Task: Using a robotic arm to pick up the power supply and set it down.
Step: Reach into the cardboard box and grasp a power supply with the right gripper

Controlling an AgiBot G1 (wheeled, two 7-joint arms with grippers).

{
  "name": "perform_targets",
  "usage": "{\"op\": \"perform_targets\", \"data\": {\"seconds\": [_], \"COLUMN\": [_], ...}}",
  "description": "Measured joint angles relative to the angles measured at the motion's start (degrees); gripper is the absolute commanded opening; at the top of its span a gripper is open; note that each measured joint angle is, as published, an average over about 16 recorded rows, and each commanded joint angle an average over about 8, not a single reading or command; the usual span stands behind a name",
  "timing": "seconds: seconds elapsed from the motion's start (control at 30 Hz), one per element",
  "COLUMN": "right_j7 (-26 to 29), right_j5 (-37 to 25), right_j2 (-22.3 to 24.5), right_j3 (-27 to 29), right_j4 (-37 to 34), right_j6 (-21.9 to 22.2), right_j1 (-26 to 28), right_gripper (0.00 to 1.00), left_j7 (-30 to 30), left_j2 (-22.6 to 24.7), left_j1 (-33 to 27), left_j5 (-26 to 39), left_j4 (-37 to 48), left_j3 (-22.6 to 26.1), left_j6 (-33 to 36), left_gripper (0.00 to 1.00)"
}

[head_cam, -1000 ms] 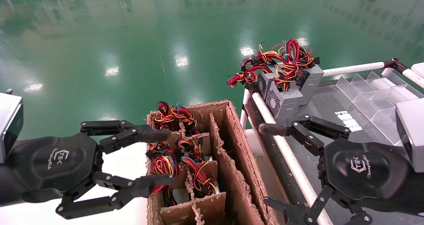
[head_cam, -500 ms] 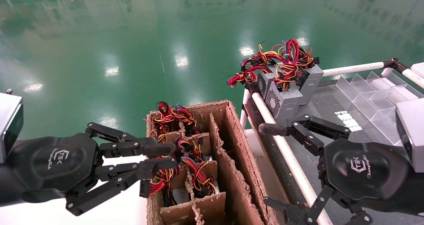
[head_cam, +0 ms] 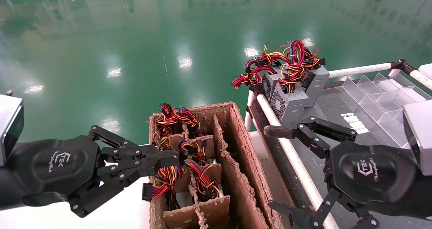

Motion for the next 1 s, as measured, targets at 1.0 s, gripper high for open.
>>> {"op": "perform_targets", "data": {"seconds": [1.0], "right_j7": [0.67], "right_j5": [-15.59], "right_j2": [-7.09], "right_j3": [-6.47], "right_j4": [0.61], "right_j6": [10.28], "right_j1": [2.74], "right_gripper": [1.0], "left_j7": [0.01], "left_j2": [0.0], "left_j1": [-0.01], "left_j5": [0.0], "left_j4": [0.03], "left_j3": [0.01], "left_j6": [0.0], "left_gripper": [1.0]}}
